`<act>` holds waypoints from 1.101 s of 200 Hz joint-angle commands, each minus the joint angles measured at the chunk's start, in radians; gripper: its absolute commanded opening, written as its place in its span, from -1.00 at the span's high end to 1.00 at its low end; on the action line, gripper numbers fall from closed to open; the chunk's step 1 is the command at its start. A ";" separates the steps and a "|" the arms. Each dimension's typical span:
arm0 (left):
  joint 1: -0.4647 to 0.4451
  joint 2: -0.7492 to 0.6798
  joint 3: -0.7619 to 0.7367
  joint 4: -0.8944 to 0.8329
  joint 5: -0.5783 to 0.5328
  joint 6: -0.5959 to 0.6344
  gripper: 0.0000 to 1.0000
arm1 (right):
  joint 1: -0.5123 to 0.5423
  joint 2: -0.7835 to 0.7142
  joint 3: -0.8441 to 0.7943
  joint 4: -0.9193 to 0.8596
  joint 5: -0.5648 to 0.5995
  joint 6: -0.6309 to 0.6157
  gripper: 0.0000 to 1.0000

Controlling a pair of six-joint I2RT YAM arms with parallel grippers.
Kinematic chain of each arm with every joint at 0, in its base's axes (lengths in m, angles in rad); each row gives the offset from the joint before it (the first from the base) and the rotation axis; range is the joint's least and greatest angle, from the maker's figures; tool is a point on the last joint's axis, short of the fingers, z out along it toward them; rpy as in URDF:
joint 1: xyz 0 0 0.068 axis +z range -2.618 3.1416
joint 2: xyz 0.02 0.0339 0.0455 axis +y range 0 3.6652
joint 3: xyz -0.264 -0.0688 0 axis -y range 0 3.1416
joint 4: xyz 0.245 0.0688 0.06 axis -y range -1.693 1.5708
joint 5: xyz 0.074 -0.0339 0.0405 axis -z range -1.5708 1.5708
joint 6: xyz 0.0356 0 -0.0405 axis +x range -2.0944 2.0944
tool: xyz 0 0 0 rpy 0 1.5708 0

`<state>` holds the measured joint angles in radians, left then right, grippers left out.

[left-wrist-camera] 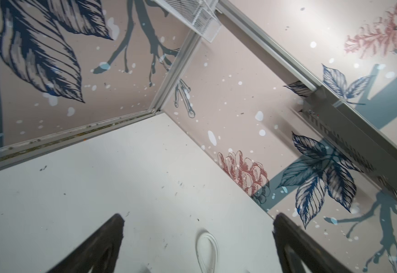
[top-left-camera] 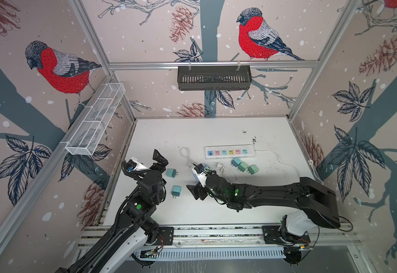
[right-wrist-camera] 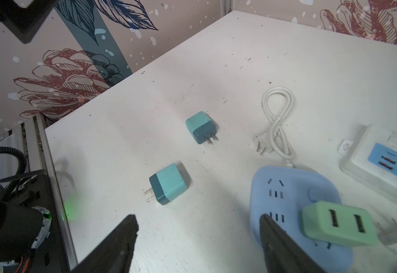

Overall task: Insert the plug
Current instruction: 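Reach the right gripper across to the loose teal adapter while the left gripper draws back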

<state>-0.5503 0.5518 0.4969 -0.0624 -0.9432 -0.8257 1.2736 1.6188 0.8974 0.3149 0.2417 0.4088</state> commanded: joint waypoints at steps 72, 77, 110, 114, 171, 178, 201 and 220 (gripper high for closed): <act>0.207 -0.027 0.000 -0.184 0.110 -0.148 -0.95 | 0.099 0.320 0.268 -0.151 0.211 0.423 -0.57; 0.217 -0.022 -0.001 -0.177 0.128 -0.140 -0.94 | 0.099 0.333 0.287 -0.166 0.211 0.427 -0.57; 0.228 -0.028 -0.007 -0.157 0.136 -0.118 -0.94 | 0.100 0.417 0.382 -0.224 0.185 0.438 -0.57; 0.227 -0.032 -0.010 -0.160 0.132 -0.122 -0.94 | 0.099 0.431 0.392 -0.235 0.184 0.438 -0.57; 0.228 -0.100 -0.046 -0.155 0.096 -0.150 -0.94 | 0.082 0.588 0.577 -0.383 0.205 0.427 -0.56; 0.227 -0.100 -0.047 -0.155 0.094 -0.150 -0.94 | 0.081 0.600 0.591 -0.394 0.205 0.424 -0.55; 0.228 -0.090 -0.044 -0.154 0.091 -0.154 -0.95 | 0.078 0.628 0.624 -0.426 0.213 0.420 -0.53; 0.228 -0.078 -0.047 -0.148 0.092 -0.155 -0.94 | 0.079 0.625 0.622 -0.432 0.217 0.419 -0.50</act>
<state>-0.3248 0.4625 0.4522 -0.2276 -0.8234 -0.9642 1.3521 2.2398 1.5135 -0.0612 0.4419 0.8307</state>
